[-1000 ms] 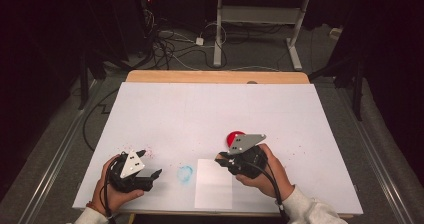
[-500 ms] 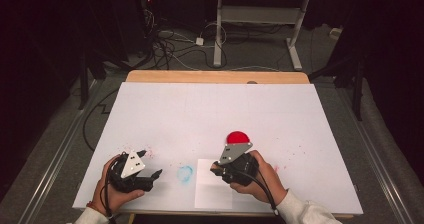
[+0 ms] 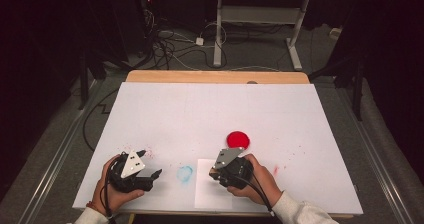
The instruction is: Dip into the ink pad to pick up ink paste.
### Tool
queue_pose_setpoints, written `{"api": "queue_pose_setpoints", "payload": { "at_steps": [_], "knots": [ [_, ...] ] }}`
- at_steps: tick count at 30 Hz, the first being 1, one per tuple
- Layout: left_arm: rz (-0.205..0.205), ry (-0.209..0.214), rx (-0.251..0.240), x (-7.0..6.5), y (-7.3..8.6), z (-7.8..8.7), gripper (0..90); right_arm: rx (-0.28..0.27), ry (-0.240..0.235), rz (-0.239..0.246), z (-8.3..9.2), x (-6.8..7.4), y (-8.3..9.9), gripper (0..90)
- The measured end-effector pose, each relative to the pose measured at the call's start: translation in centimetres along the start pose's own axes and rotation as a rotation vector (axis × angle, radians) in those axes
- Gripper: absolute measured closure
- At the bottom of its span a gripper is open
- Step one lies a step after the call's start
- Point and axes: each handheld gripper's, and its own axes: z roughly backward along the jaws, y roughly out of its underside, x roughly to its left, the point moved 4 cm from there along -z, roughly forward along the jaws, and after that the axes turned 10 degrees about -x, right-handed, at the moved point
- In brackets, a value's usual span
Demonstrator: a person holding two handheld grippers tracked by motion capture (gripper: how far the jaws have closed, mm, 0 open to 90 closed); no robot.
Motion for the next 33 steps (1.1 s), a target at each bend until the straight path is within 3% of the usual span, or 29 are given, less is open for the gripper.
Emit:
{"api": "queue_pose_setpoints", "payload": {
  "at_steps": [15, 25, 33],
  "knots": [
    [-0.004, 0.001, 0.006, 0.0, 0.0, 0.0, 19.3, 0.051, -0.023, 0.001, -1.3, 0.1, 0.9, 76.2],
    [-0.007, 0.002, 0.007, -0.1, 0.0, 0.0, 19.3, 0.069, -0.048, -0.032, -2.1, 0.0, 1.5, 76.3],
    [-0.009, 0.002, 0.007, -0.1, 0.0, -0.1, 19.3, 0.080, -0.038, -0.022, -2.2, 0.1, 1.5, 76.5]
  ]
}}
